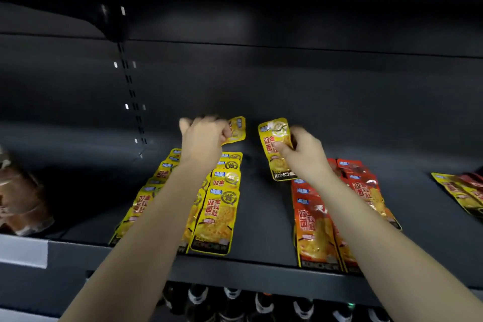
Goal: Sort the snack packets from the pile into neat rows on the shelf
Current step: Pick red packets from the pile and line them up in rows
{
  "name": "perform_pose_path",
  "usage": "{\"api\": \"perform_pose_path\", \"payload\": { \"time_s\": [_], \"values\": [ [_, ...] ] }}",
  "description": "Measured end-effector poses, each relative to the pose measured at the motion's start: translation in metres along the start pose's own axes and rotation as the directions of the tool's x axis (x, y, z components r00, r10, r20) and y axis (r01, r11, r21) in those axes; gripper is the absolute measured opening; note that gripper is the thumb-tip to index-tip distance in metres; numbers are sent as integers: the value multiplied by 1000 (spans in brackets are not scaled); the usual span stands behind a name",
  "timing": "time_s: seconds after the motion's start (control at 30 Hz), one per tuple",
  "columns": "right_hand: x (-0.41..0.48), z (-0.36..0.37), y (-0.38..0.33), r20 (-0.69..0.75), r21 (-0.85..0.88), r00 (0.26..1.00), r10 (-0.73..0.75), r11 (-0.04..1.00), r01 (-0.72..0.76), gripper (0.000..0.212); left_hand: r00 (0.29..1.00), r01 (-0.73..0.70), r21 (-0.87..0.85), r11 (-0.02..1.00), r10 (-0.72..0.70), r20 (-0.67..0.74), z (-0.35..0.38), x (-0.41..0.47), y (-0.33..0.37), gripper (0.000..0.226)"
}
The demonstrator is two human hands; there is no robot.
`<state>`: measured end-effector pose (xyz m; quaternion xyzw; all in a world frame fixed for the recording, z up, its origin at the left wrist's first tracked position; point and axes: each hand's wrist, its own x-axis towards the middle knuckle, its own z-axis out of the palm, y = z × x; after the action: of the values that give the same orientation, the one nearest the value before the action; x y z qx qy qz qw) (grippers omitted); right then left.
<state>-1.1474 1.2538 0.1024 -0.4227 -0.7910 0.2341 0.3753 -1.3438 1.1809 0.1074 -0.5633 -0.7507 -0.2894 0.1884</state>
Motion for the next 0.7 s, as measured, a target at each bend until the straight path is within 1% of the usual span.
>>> {"api": "perform_pose_path", "payload": {
  "time_s": [0.1,0.17,0.23,0.33,0.4,0.47,0.53,0.7],
  "values": [
    [-7,13,-13,73,48,997,2,999,-6,16,1000,-2,49,999,2,2,5,-3,-15,27],
    [-14,25,-16,138,126,990,11,992,-29,14,1000,2,57,998,-2,6,8,-5,-22,26],
    [-24,36,-18,212,229,977,23,971,-72,16,1000,0,59,998,0,0,12,-6,-28,26],
    [-38,50,-24,332,421,943,39,888,-185,18,1000,-6,44,999,7,-24,17,-8,-32,26],
    [-46,55,-27,420,500,907,34,825,-262,19,999,-9,44,999,10,-35,20,-8,-32,27],
    [-53,59,-31,480,479,877,29,828,-291,20,999,-14,38,999,15,-46,21,-9,-33,27],
    [-59,62,-33,509,440,859,47,844,-307,25,998,-16,26,1000,17,-53,23,-10,-33,27],
    [-69,67,-35,573,419,818,37,845,-332,48,999,-9,18,1000,10,-39,24,-14,-34,26]
  ]
}}
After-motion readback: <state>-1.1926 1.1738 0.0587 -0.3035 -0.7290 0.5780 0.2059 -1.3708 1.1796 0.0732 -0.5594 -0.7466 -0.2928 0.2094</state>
